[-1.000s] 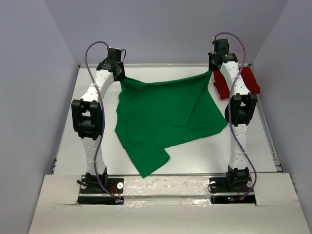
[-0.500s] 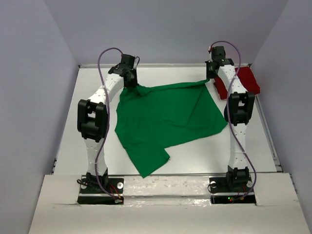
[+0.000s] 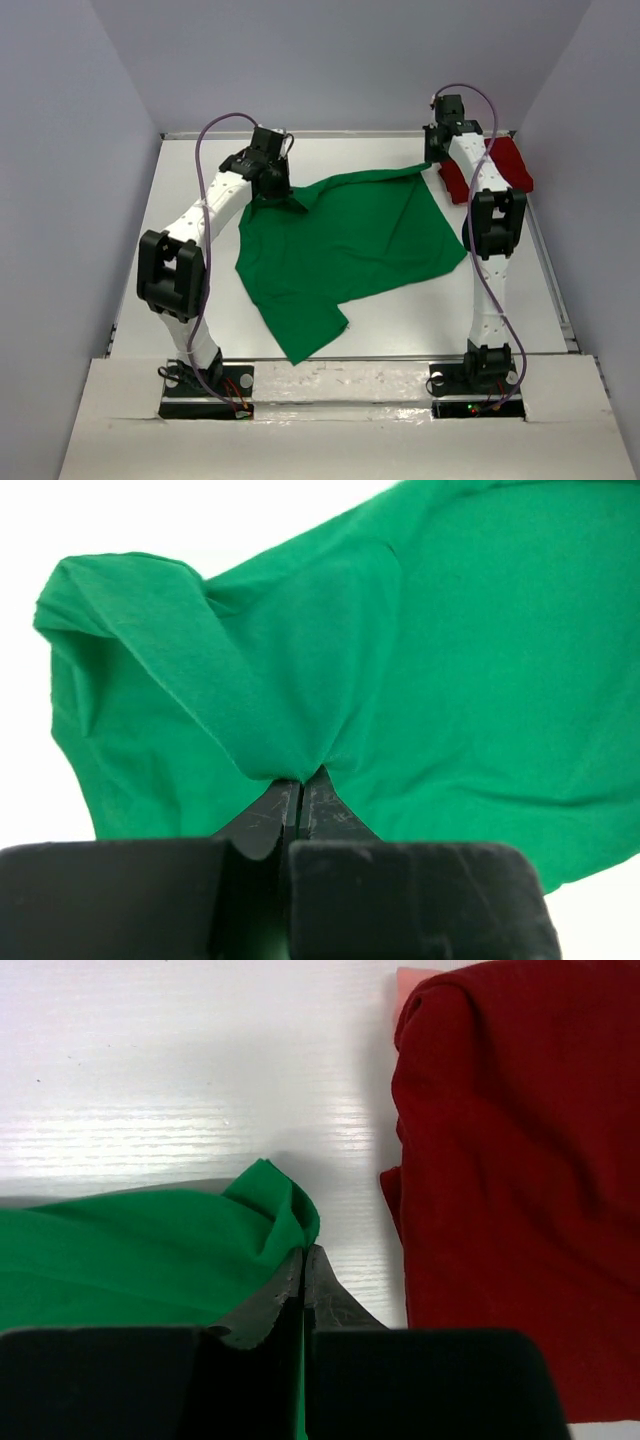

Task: Fold and stack the t-shirts
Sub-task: Fold the tshirt

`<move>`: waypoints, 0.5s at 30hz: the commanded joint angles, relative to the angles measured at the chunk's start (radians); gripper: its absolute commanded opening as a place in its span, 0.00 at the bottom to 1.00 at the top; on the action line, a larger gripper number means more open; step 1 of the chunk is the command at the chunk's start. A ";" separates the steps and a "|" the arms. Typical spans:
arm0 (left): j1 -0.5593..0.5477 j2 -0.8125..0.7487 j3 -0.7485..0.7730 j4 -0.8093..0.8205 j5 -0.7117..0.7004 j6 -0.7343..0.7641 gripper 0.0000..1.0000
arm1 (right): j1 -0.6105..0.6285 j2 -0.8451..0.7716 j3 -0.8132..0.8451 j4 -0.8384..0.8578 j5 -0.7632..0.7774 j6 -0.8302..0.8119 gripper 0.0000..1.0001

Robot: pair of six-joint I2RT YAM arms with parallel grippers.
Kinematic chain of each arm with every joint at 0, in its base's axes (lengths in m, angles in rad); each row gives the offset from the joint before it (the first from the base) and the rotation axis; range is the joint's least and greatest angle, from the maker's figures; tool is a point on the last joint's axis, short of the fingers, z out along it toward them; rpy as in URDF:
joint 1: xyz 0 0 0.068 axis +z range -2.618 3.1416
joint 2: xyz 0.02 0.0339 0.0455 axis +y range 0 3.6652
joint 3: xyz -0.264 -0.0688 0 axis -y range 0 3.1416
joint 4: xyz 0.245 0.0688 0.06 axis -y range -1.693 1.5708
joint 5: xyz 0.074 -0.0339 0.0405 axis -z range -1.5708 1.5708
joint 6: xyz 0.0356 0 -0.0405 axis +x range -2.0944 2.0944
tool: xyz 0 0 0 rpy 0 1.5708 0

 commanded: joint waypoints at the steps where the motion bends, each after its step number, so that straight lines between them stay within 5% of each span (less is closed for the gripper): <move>1: 0.000 -0.074 -0.054 -0.002 -0.049 -0.026 0.00 | -0.006 -0.072 -0.020 0.022 0.021 0.021 0.00; 15: -0.003 -0.231 -0.232 0.071 -0.121 -0.085 0.00 | -0.006 -0.158 -0.110 0.057 0.070 0.029 0.00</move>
